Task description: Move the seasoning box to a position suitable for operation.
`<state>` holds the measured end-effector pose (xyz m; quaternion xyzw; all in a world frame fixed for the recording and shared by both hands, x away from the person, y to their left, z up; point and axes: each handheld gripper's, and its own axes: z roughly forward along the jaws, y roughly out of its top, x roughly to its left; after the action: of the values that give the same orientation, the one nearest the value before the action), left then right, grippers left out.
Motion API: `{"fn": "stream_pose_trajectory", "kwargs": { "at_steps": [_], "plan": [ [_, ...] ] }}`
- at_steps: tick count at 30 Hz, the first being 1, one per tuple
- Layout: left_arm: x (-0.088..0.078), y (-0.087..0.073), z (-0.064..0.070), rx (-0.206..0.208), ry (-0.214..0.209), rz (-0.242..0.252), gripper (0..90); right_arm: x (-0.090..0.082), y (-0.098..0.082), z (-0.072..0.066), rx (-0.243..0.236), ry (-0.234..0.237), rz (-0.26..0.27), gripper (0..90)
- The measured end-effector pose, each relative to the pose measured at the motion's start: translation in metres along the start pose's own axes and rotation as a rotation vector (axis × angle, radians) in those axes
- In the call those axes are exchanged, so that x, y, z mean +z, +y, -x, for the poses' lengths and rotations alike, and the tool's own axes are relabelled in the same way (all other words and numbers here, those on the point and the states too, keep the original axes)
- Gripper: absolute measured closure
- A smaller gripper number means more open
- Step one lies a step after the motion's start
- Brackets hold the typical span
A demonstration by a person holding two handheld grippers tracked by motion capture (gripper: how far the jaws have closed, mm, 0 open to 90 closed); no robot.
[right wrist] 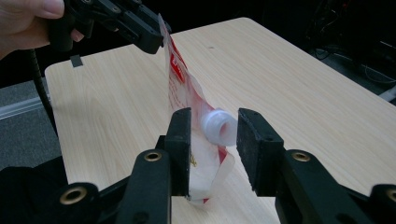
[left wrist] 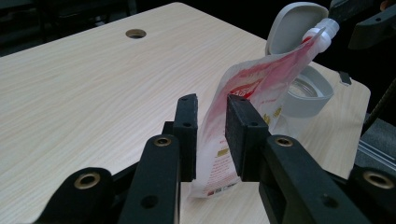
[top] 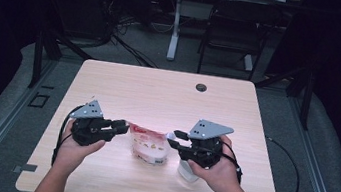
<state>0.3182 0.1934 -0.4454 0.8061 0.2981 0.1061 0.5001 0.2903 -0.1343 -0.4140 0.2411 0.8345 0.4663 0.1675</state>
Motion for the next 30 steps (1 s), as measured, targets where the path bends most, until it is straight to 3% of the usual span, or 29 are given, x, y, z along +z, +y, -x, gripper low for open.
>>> {"fn": "stream_pose_trajectory", "kwargs": {
  "at_steps": [30],
  "plan": [
    [-0.004,-0.003,-0.007,-0.013,0.017,0.003,73.2,0.015,0.024,-0.002,-0.037,0.021,-0.015,67.4]
  ]
}}
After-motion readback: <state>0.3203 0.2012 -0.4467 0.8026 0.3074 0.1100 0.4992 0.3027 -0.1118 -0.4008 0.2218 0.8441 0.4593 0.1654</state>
